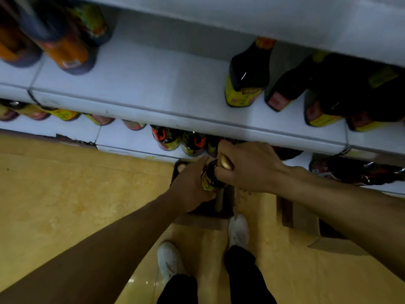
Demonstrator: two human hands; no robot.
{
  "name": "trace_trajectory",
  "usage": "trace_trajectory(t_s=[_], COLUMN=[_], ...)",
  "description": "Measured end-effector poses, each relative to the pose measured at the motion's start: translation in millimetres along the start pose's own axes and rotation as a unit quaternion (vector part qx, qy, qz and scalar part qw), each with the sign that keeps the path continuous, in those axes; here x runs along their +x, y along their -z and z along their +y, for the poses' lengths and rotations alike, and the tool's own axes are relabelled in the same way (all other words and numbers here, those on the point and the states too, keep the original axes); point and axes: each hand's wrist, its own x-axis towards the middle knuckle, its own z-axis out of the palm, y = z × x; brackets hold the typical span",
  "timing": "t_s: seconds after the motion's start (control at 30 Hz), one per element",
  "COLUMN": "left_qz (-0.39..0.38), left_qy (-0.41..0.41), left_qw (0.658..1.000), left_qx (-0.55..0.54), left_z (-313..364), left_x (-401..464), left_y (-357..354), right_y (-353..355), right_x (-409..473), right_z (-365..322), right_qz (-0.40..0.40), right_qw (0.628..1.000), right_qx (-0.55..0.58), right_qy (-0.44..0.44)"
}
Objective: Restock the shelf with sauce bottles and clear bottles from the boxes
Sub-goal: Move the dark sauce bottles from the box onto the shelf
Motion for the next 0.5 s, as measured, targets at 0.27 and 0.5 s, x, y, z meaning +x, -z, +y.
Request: trace_trajectory(t_s=[0.27, 0.5], left_qz=[-0.024, 0.005], left_qy=[-0.075, -0.099], left_qw=[0.996, 0.995], left_qx=[-0.042, 0.003], left_z=[92.7, 172.9], left_x=[-45.3, -87.9], left_y=[57.3, 99.2], right_y=[136.2, 244.1], right_x=[-24.5, -47.8], right_z=[-44.9, -77.0], right_qz=[0.064, 0.090], right_qw=[0.998, 0.996], right_qx=[-0.015, -0.011], right_qy=[0.001, -0.018])
